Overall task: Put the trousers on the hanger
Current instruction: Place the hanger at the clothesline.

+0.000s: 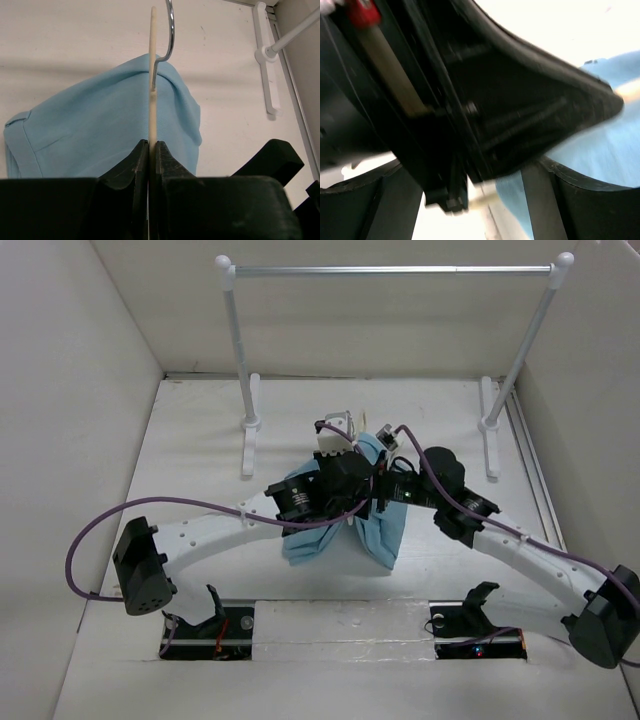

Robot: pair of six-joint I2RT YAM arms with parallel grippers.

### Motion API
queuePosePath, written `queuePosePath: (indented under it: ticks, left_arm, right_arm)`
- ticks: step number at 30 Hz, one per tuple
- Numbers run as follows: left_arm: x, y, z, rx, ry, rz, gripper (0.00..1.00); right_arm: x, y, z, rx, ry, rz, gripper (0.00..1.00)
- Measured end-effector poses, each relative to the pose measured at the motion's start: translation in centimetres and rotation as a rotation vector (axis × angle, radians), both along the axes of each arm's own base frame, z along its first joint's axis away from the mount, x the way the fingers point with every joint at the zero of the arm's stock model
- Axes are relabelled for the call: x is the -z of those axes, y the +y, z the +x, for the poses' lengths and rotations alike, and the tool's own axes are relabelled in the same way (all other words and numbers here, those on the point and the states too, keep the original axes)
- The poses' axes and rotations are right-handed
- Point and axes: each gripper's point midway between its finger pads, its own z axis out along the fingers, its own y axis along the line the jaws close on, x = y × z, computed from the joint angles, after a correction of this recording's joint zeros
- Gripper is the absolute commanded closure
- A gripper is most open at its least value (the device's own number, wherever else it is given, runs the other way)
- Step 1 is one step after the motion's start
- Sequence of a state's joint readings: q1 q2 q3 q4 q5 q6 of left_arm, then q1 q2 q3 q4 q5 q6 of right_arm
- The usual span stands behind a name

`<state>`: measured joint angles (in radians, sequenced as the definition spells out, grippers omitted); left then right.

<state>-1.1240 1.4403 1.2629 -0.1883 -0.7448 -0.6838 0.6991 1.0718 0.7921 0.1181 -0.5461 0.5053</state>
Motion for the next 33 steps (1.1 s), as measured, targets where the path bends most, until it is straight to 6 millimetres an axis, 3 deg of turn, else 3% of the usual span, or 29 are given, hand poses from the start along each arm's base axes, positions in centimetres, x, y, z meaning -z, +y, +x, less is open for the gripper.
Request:
queuePosePath:
  ticks: [4,7,8,10,11,13,19,21,22,25,28,31,33]
  left_arm:
    - [0.3,0.2,0.0,-0.004,0.004,-0.004,1.00]
    - [0.2,0.3,-0.2,0.001,0.010,-0.019,1.00]
    - [0.3,0.4,-0.3,0.002,0.013,-0.018,1.00]
    - [0.5,1.0,-0.2,-0.014,0.011,-0.002,1.00]
    - [0.7,1.3,0.0,-0.028,0.011,-0.004,1.00]
    - [0.6,1.8,0.1,-0.038,0.014,-0.011,1.00]
    - [-0.6,1.4,-0.6,-0.006,0.022,-0.084,1.00]
    - [-1.1,1.1,-0.6,0.019,0.028,-0.121,0.84]
    - [-1.4,1.0,-0.6,0.031,0.031,-0.136,0.66]
    - [-3.4,0.8,-0.4,0.073,0.022,-0.203,0.43]
    - [-6.8,0.7,-0.2,0.118,-0.013,-0.280,0.32]
    - [-10.5,0.4,-0.5,0.168,-0.054,-0.343,0.28]
    - [-12.5,0.0,-1.1,0.220,-0.080,-0.369,0.27]
  right_arm:
    - [0.3,0.8,0.2,0.019,0.001,0.014,0.27]
    - [0.7,1.3,0.2,0.046,0.010,0.043,0.44]
    - [1.0,1.4,0.1,0.053,0.020,0.054,0.59]
    - [1.6,1.6,-0.4,0.067,0.066,0.072,0.72]
    - [2.0,1.6,-0.7,0.074,0.083,0.073,0.89]
    - [3.3,1.4,-0.9,0.101,0.117,0.061,1.00]
    - [2.1,0.6,-1.4,0.130,0.075,0.106,1.00]
    - [1.5,0.1,-1.5,0.142,0.068,0.116,1.00]
    - [1.3,-0.2,-1.5,0.150,0.064,0.118,1.00]
    - [1.4,-1.6,-0.6,0.202,0.070,0.102,1.00]
    - [1.8,-3.2,0.9,0.259,0.083,0.082,1.00]
    - [1.4,-4.7,2.4,0.294,0.082,0.071,1.00]
    - [0.0,-6.1,4.2,0.350,0.058,0.091,1.00]
